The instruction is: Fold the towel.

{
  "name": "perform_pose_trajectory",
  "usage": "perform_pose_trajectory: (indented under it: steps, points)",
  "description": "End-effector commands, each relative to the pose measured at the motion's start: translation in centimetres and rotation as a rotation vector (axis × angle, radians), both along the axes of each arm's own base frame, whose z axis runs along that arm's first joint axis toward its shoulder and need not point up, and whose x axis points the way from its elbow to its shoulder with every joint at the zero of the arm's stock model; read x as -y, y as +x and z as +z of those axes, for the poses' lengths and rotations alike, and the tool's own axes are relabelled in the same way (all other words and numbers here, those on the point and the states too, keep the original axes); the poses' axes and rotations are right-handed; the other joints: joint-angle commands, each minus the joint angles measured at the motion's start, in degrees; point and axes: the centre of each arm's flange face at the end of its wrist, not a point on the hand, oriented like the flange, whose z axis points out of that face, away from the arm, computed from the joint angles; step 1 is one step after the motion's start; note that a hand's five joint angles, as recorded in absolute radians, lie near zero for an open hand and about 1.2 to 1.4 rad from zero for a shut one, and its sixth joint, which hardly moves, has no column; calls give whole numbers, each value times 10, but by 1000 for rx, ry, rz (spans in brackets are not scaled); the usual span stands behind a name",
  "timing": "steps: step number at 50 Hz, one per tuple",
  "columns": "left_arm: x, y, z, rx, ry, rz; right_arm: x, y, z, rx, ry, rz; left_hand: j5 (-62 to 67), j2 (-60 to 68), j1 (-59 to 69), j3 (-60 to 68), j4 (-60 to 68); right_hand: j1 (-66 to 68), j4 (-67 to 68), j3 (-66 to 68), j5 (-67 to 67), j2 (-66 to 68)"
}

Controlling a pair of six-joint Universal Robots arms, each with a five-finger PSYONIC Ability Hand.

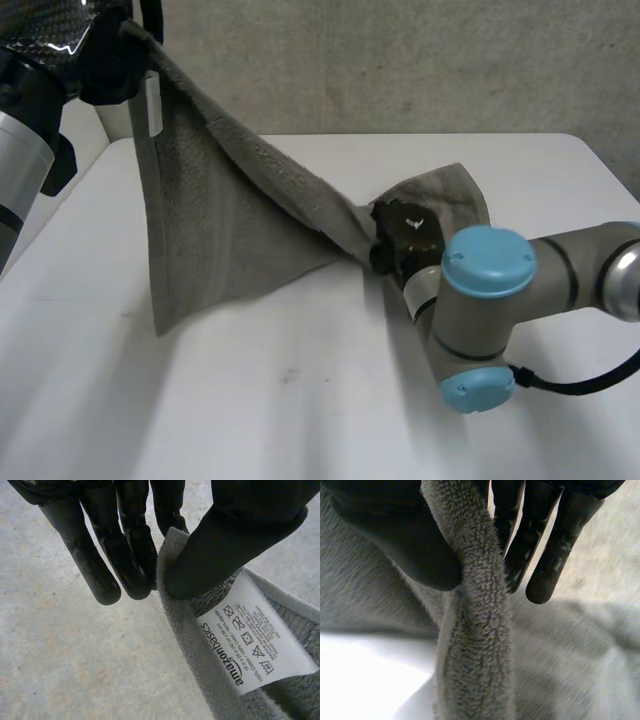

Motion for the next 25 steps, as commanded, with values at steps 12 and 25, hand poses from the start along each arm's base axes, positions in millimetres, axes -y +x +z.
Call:
perform_pose_trajectory:
  steps: [12,25]
  points:
    - [31,29,-92,116,270,69,-26,-74,121,-576,-189,231,112,103,126,103,102,241,121,124,144,127]
    - [40,2,-188,237,564,-44,-52,-84,95,-900,19,406,112,103,126,103,102,241,121,124,144,127]
